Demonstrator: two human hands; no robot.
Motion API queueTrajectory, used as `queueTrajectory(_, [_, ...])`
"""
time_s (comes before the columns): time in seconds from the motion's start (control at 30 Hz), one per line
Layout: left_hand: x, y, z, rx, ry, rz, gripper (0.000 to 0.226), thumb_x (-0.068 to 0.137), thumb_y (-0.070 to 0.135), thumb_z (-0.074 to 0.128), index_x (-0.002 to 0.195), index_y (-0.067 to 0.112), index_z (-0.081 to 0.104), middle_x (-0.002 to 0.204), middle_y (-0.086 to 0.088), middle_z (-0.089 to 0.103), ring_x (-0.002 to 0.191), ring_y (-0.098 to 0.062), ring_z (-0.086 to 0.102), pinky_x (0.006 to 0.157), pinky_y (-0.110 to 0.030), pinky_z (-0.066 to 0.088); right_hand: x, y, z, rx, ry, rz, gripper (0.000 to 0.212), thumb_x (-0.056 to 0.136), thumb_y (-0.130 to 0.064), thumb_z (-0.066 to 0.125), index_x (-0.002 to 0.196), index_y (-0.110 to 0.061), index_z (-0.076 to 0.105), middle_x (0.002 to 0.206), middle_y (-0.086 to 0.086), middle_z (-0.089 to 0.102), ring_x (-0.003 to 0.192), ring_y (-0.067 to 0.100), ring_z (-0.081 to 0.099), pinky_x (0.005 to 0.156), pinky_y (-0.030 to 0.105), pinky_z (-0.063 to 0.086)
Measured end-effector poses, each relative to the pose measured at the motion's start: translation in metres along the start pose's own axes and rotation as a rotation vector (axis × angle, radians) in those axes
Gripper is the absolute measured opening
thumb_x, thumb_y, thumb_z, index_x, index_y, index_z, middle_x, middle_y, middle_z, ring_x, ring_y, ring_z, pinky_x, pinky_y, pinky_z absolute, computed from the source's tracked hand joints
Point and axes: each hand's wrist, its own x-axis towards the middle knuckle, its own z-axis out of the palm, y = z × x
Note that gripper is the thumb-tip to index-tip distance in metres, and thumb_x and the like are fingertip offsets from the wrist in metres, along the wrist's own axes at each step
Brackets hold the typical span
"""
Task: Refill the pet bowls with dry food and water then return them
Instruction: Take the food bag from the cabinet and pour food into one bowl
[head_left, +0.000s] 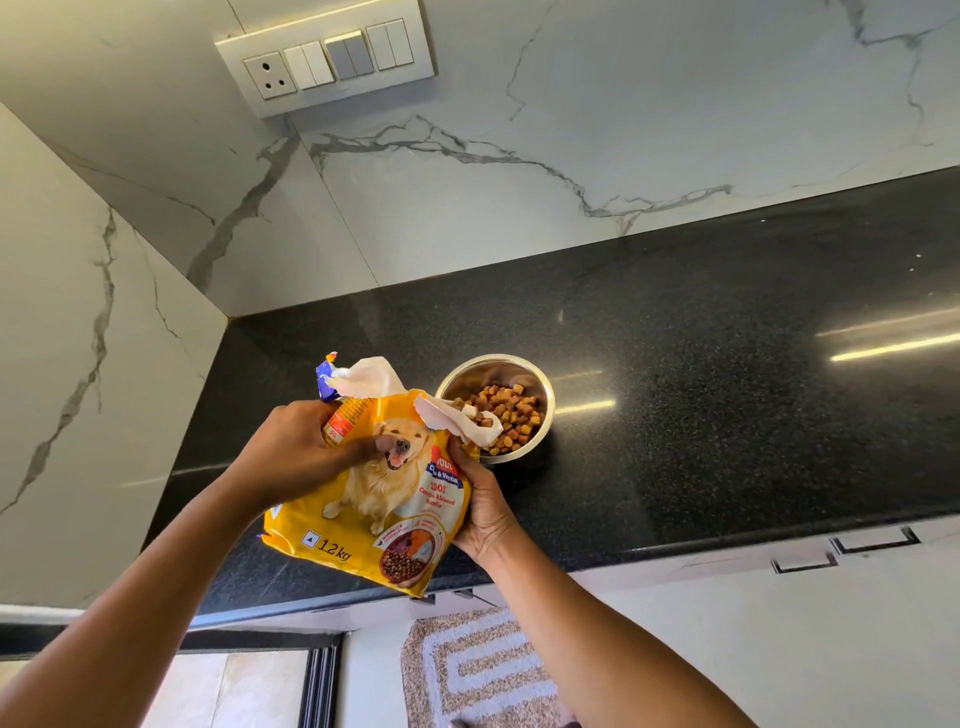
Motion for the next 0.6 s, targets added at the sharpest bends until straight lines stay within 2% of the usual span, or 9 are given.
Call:
queueTrajectory(0.17, [0.0005,0.0001,0.0016,0.004,0.006,-0.003,0.064,0.053,0.087,0.062,0.091,0.035,0.066,0.09,0.008,0.076,0.077,-0.012,0.075,0.069,-0.024,0.061,-0.0016,-0.0006,0.0003,-0.003,0.006,0.016,0.088,0.084,-0.054,0.081,0.153,-0.009,0.052,0.147,0.022,0.06,0.127,0.038,0.064,0.108,0.056,0.052])
queueTrajectory(0.37, [-0.0013,0.003,-0.001,-0.037,-0.018,-0.021,0.09,0.029,0.101,0.054,0.09,0.036,0.066,0.088,0.01,0.075,0.076,-0.012,0.075,0.065,-0.022,0.058,-0.0065,-0.0027,0.0042,0.018,-0.014,0.019,0.088,0.08,-0.053,0.085,0.15,-0.009,0.055,0.141,0.021,0.065,0.121,0.037,0.069,0.099,0.053,0.059])
queueTrajectory(0.43, [-0.0015,0.0021,-0.0015,-0.036,-0.015,-0.023,0.094,0.027,0.102,0.053,0.09,0.034,0.067,0.086,0.009,0.075,0.075,-0.012,0.075,0.065,-0.023,0.058,-0.0069,-0.0026,0.0041,0.021,-0.019,0.02,0.089,0.08,-0.054,0.084,0.151,-0.009,0.055,0.14,0.021,0.065,0.121,0.037,0.069,0.098,0.052,0.06])
queueTrajectory(0.5, [-0.0017,0.0013,-0.0017,-0.044,-0.011,-0.016,0.087,0.034,0.099,0.056,0.089,0.033,0.067,0.085,0.009,0.075,0.074,-0.012,0.075,0.064,-0.022,0.057,-0.0066,-0.0013,0.0036,0.028,-0.023,0.022,0.092,0.081,-0.055,0.084,0.153,-0.009,0.052,0.141,0.021,0.064,0.121,0.037,0.068,0.098,0.053,0.06])
queueTrajectory(0.6, [-0.0011,-0.0002,-0.0011,-0.028,-0.007,-0.028,0.066,0.053,0.084,0.065,0.091,0.03,0.068,0.088,0.006,0.076,0.076,-0.015,0.076,0.068,-0.026,0.06,-0.0061,0.0002,0.006,0.038,-0.042,0.022,0.088,0.081,-0.056,0.082,0.151,-0.01,0.055,0.146,0.022,0.06,0.125,0.039,0.065,0.104,0.055,0.056])
